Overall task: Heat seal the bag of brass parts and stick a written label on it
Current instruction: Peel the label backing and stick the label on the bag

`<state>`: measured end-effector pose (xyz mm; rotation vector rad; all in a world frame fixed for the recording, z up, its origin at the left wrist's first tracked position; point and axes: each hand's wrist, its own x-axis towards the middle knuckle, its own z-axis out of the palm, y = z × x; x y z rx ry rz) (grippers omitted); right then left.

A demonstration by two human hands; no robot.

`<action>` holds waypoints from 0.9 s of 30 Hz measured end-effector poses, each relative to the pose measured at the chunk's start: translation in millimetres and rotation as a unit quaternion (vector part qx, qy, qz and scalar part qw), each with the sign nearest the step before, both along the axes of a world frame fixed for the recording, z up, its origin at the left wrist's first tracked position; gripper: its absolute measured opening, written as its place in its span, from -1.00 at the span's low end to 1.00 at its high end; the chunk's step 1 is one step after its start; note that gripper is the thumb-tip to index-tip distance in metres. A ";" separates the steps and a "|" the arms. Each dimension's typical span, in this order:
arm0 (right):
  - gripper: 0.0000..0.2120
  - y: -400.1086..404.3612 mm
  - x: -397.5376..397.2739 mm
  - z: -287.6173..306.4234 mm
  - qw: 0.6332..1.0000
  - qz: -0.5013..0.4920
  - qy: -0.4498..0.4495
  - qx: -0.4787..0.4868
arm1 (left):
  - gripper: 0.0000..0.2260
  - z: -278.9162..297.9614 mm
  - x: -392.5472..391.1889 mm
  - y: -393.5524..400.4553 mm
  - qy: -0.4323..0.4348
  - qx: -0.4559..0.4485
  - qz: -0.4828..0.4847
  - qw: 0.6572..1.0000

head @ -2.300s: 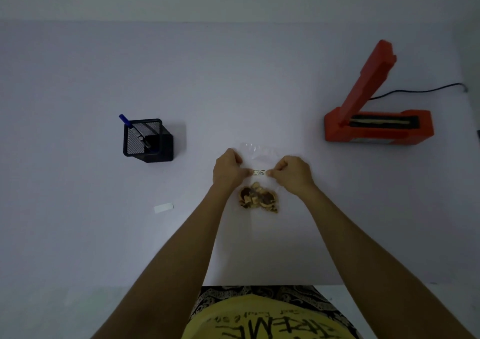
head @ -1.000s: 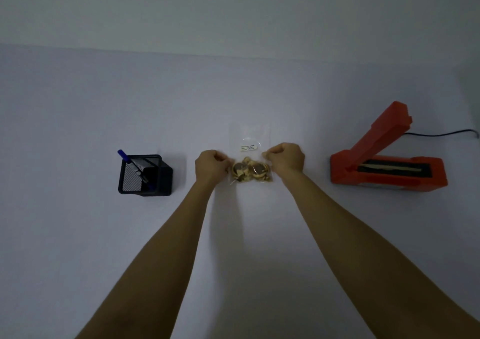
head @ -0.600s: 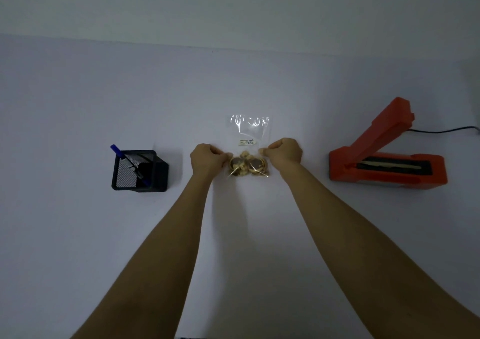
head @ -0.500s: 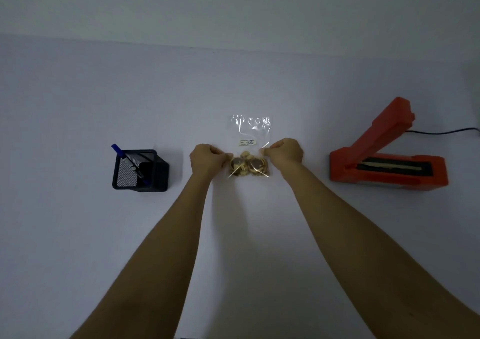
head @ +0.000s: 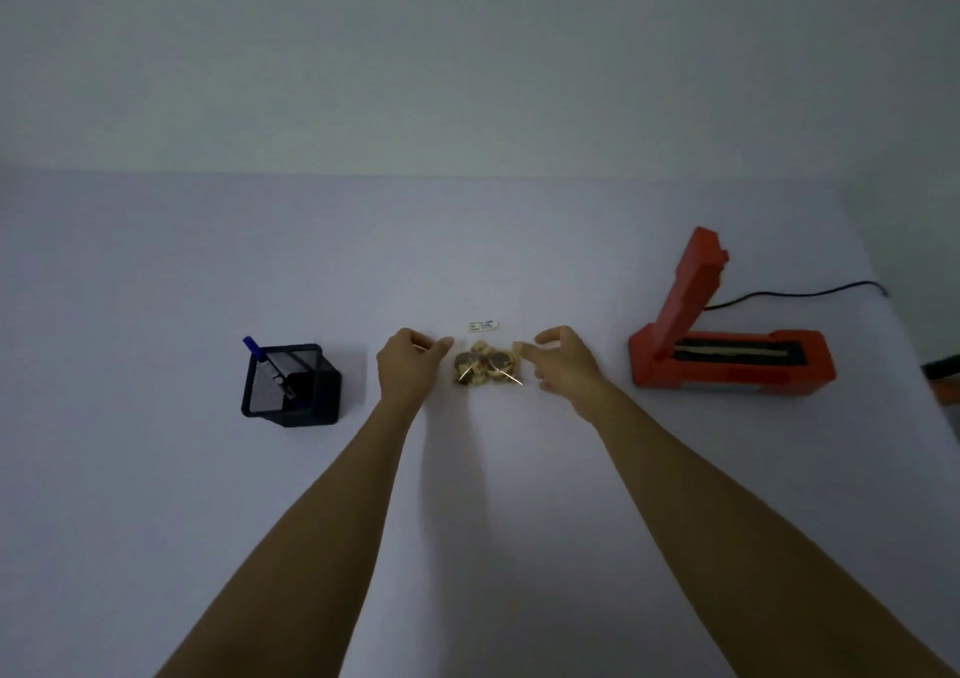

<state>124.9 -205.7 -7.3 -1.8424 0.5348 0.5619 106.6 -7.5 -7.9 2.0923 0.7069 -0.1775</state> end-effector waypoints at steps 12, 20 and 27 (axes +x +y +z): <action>-0.49 -174.8 -120.7 76.7 0.908 0.026 -0.325 -0.263 | -0.68 75.7 -45.3 -134.0 -0.197 -0.015 -0.269 0.943; -0.01 -290.5 -81.5 47.6 0.961 -0.024 -0.170 -0.217 | -0.14 50.1 -8.0 -204.4 -0.022 0.002 -0.332 0.943; -0.27 -311.0 -71.9 18.1 0.971 -0.005 -0.190 -0.142 | -0.51 21.5 -24.2 -241.5 -0.056 -0.059 -0.267 0.960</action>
